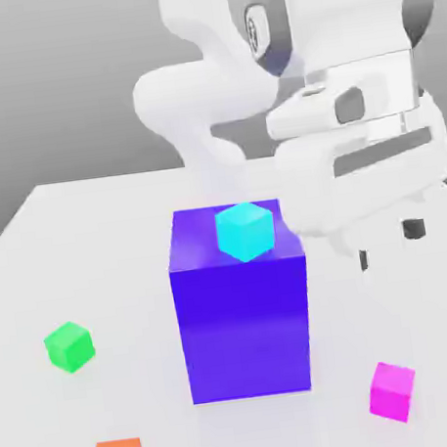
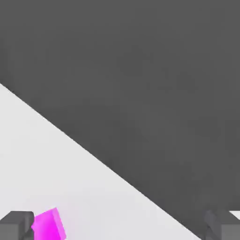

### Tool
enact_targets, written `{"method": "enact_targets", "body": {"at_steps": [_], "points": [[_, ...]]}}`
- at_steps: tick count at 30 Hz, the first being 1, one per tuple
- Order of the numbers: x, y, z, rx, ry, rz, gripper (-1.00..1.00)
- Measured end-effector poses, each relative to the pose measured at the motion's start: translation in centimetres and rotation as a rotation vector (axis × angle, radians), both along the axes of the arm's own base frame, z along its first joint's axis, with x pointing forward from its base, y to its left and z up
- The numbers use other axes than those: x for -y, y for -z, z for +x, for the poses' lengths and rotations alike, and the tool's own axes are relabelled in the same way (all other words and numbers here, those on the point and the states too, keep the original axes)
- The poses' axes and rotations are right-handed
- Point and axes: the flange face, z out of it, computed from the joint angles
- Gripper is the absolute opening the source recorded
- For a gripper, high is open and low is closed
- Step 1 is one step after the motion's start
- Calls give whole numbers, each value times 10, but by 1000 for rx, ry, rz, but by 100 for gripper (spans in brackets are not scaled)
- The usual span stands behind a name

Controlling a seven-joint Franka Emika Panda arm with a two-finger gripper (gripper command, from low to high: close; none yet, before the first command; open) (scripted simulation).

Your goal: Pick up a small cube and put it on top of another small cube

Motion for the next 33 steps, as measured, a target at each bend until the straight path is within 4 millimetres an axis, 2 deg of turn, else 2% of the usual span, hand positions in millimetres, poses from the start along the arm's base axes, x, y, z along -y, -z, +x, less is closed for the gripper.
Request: {"method": "enact_targets", "body": {"at_steps": [2,7,12,13,19,21,25,28,31,32,33], "points": [[-16,39,-10,-48,-82,-31,0],[-31,130,-39,-162,-244,-105,0],[-34,195,-45,-180,-271,-115,0],[-33,203,-45,-180,-272,-115,-100],[-33,207,-46,-181,-272,-116,-100],[-34,195,-45,-181,-272,-117,-100],[-34,150,-45,-179,-274,-116,-100],[-71,108,-23,-78,-359,-78,-100],[-112,56,2,60,-474,-33,-100],[-109,45,9,87,-498,-33,-100],[-96,39,17,102,-512,-42,-100]]}}
